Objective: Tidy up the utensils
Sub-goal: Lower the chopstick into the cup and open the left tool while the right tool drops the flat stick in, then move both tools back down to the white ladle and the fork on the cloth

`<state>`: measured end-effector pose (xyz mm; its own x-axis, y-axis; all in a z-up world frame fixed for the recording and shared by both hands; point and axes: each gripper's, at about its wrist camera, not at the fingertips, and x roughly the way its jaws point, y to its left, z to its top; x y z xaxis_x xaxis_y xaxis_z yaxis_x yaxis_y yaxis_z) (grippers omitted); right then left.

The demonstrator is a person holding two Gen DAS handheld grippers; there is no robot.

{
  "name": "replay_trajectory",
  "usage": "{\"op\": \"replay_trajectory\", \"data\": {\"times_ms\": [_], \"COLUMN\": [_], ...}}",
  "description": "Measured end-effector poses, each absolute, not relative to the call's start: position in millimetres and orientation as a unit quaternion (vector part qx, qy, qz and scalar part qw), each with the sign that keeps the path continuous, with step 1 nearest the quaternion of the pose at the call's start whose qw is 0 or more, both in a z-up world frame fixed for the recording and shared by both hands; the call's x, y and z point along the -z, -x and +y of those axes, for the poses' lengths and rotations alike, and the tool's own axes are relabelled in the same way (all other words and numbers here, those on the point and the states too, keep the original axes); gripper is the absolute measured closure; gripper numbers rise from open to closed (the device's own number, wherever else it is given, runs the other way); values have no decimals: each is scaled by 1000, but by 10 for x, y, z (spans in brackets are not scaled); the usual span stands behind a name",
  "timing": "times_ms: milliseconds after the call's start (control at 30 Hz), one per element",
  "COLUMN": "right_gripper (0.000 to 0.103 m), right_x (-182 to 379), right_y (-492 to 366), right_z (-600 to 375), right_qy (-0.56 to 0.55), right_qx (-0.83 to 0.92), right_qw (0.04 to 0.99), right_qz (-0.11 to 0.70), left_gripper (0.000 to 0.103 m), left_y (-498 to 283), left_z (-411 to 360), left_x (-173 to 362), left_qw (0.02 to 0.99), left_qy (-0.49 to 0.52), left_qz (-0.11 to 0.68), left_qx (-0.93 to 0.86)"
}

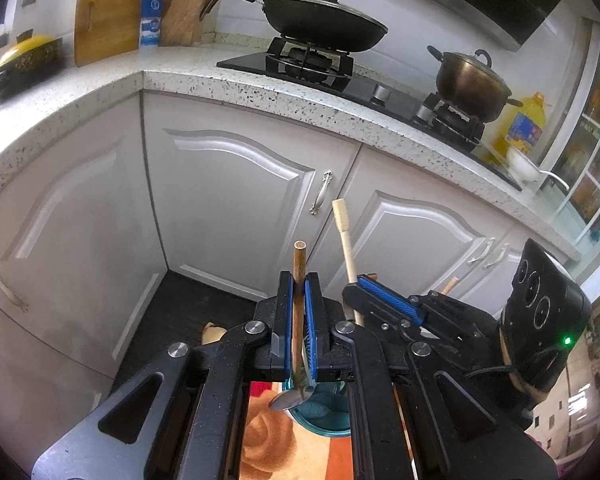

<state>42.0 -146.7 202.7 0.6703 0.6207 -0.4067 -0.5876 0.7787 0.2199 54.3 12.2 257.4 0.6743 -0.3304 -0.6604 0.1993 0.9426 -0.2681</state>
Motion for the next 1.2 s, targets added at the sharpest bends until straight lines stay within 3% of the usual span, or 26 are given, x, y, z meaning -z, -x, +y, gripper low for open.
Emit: {"op": "replay_trajectory", "data": {"times_ms": [267,700,767,800,833,867,933,1133,1200], "right_gripper": [97,97,91,79,75,73,73,71,65], "right_x": [-1845,-1674,-1652,-1644,-1645,-1651,-1677,-1728,-1759], "right_y": [-372,67,82,99,122,139,208,397,468], "right_z": [-1475,-1783,-1825,-1865,-1900,-1926,-1985,-2076,-2079], "right_qy": [4,25,23,16,10,7,1,-13,-10], "right_qx": [-333,-309,-298,-295,-292,-289,-282,-271,-264], "right_qw": [918,911,909,907,907,908,908,903,903], "right_qz": [217,272,291,299,302,304,310,334,340], "left_gripper": [99,99,98,97,92,88,70,62,62], "left_y": [-560,-533,-528,-521,-506,-488,-430,-198,-109], "left_z": [50,31,12,-4,-23,-34,-49,-92,-119], "left_x": [-2486,-2344,-2315,-2290,-2276,-2265,-2259,-2321,-2329], "left_qw": [910,902,899,896,896,896,894,899,901], "left_qy": [76,81,80,80,77,75,78,66,56], "left_qz": [380,398,405,410,413,414,415,402,400], "left_qx": [146,148,147,148,147,146,152,158,157]}}
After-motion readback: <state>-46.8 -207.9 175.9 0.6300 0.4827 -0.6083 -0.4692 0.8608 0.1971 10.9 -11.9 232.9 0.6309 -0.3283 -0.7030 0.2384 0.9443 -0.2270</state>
